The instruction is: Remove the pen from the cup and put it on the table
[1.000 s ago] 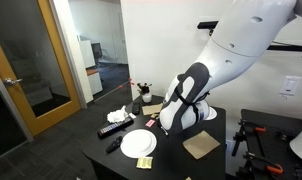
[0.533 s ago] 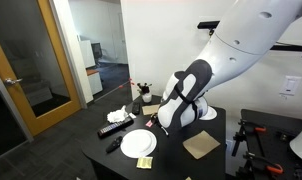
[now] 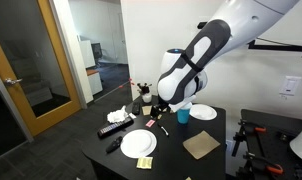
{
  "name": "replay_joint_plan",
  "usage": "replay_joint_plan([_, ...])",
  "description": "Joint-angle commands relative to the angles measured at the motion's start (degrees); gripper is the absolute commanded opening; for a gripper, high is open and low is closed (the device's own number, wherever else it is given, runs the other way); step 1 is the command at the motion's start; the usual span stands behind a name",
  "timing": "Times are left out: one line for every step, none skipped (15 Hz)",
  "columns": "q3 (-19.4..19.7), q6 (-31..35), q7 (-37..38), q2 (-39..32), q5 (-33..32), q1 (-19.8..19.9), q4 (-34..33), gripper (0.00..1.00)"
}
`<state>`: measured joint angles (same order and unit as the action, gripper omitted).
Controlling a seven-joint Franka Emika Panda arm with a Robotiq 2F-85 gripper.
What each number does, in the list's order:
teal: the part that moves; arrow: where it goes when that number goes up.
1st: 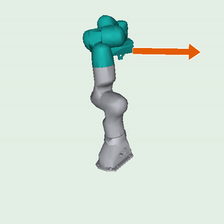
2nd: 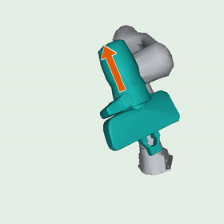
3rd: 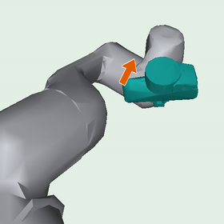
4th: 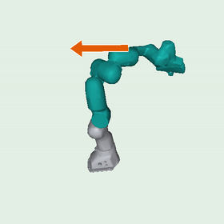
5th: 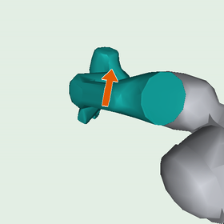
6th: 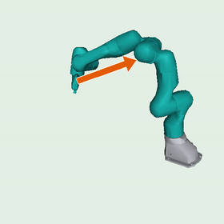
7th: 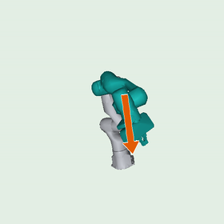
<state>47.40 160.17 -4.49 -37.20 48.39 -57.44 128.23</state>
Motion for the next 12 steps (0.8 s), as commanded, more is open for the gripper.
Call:
replay_joint_plan([2.8,-7.3,3.1,10.4,-15.4,0.4,2.7,1.0])
replay_joint_plan([2.8,-9.4,5.0,12.3,-20.5,1.4,2.3,1.0])
replay_joint_plan([2.5,-12.2,6.1,14.7,-25.3,2.4,1.8,1.0])
replay_joint_plan([1.5,-14.2,8.4,17.0,-30.2,4.1,1.4,1.0])
replay_joint_plan([-0.4,-16.1,9.9,19.9,-35.0,6.5,1.2,1.0])
replay_joint_plan([-2.3,-18.3,12.4,22.5,-40.0,8.8,0.8,1.0])
replay_joint_plan([-4.9,-20.4,13.3,24.8,-43.2,11.6,0.5,1.0])
replay_joint_plan([-7.9,-22.9,14.5,26.9,-46.0,14.7,0.1,1.0])
replay_joint_plan([-11.6,-25.4,14.7,28.9,-47.6,18.3,-0.3,1.0])
replay_joint_plan([-15.8,-27.4,14.6,30.3,-48.3,22.4,-0.5,1.0])
replay_joint_plan([-20.1,-29.5,14.3,31.7,-48.5,26.5,-0.7,1.0])
replay_joint_plan([-24.5,-31.2,13.9,32.6,-48.1,30.8,-0.8,1.0])
